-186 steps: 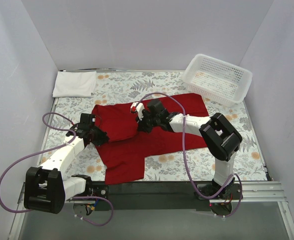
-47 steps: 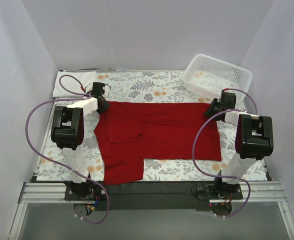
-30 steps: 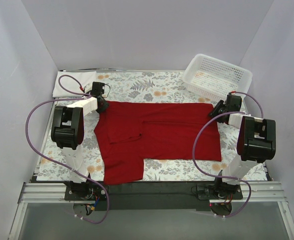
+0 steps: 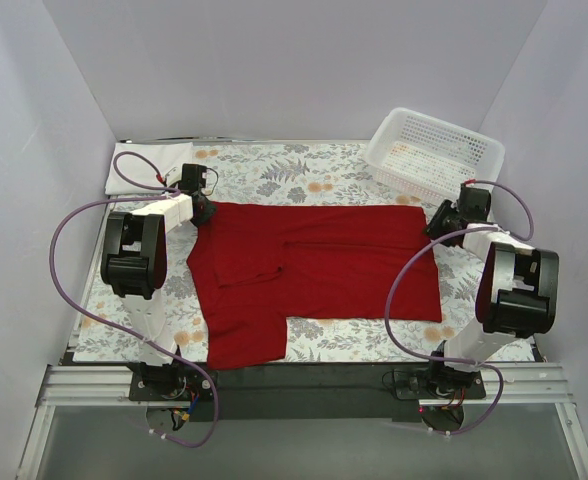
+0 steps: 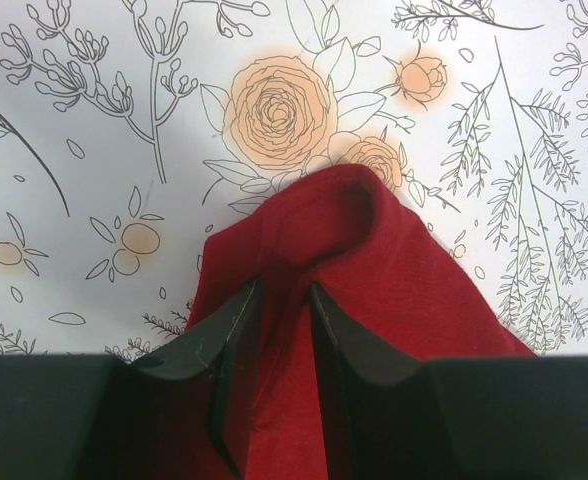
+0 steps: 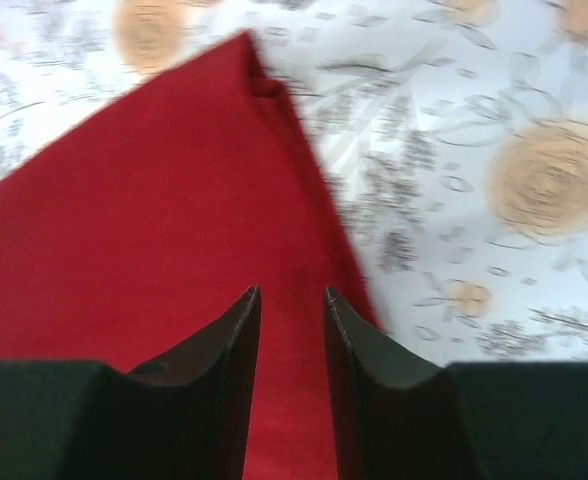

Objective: Fold and stack the t-shirts
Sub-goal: Fold the tshirt

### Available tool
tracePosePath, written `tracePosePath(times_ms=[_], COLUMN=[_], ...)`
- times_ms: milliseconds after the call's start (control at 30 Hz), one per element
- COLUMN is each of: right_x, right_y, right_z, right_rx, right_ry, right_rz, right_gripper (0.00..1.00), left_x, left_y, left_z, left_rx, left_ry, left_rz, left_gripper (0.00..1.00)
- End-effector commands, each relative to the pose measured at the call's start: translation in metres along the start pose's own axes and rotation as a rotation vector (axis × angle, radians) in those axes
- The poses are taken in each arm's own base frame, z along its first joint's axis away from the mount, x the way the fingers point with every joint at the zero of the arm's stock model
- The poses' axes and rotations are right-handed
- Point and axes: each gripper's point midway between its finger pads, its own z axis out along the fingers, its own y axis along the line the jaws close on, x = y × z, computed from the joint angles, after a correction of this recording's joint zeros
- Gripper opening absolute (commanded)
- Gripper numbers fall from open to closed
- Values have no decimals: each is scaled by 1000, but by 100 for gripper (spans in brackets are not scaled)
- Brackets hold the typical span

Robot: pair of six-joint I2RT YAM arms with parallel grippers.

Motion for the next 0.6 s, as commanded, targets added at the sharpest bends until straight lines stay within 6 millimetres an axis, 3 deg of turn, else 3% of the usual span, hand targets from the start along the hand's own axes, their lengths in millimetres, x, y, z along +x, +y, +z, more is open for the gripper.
tracePosePath(times_ms=[0,67,167,367,567], right_x=[-25,-20,-11,12,16], right_y=[50,62,63,31,-15], right_z=[-17,-16,-4,25,23], right_rx=[-192,-235,-239,-111,43], right_ry=[-77,-79,-50,5,-13], right_rz=[-81,-94,-69,-36,20], right_gripper=[38,38,38,37,37], left_x=[16,20,22,29,35], left_y=[31,32,32,35,40], left_z=[5,7,8,12,15], left_rx=[-89,-91,-88,-98,-112], left_ry=[49,59,67,84,99], left_rz=[18,18,15,20,24], left_gripper=[25,25,25,25,25])
